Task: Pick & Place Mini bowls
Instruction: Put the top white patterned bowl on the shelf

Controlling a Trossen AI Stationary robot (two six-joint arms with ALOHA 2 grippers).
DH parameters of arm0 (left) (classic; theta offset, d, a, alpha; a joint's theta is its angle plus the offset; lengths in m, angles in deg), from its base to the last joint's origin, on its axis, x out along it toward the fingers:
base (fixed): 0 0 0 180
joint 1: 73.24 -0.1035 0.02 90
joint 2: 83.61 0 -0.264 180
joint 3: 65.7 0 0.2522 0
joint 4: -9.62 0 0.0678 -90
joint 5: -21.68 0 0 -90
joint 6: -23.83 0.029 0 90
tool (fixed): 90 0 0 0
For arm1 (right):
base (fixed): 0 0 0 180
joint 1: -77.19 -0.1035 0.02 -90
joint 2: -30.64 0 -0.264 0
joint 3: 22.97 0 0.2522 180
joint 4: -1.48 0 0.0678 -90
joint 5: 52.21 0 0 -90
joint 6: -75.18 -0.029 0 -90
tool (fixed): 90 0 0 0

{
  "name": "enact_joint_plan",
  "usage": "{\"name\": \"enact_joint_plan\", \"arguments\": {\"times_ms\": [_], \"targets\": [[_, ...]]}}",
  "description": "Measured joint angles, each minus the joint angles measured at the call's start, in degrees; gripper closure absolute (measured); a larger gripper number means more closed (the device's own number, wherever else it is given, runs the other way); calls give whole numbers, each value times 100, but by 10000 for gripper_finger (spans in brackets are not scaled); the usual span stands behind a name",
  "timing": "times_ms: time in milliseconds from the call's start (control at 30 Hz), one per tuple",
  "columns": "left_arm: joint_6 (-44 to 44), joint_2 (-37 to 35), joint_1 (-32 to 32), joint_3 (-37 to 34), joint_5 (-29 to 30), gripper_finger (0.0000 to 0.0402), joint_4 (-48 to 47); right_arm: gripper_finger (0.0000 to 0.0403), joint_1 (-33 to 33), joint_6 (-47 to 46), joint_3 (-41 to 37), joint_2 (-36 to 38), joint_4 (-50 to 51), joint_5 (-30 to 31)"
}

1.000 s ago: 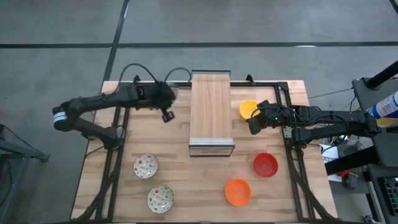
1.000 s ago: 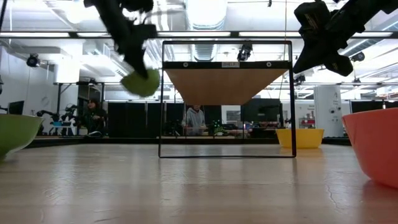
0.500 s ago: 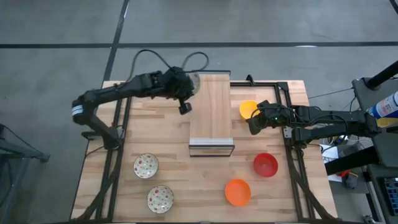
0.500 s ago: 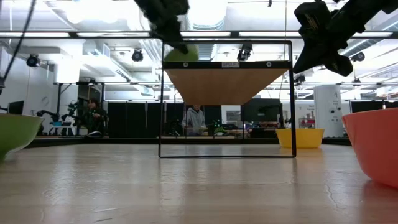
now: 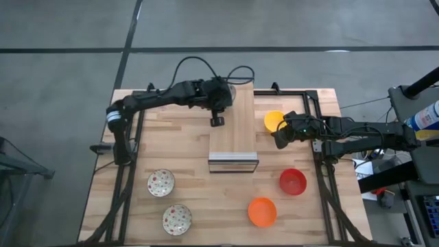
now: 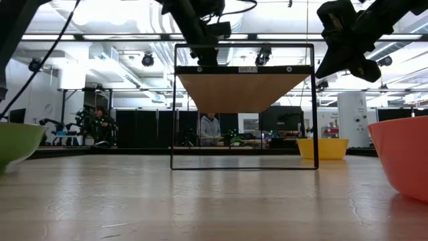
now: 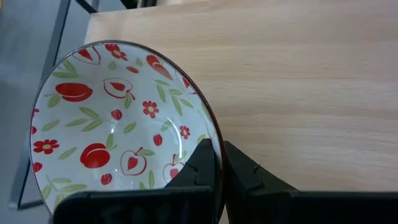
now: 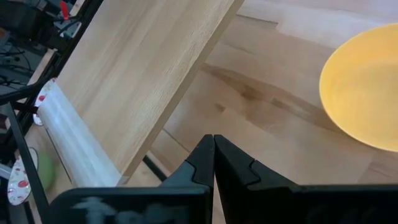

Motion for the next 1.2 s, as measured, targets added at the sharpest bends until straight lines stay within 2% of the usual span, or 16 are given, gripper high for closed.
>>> {"name": "enact_joint_plan", "arguments": {"times_ms": [533, 1200], "targets": [[1000, 490, 5, 486, 49, 395, 30, 394, 0, 3, 0, -2, 17, -18], [887, 634, 19, 558, 163, 394, -31, 394, 1, -15, 0, -2, 20, -18]]}}
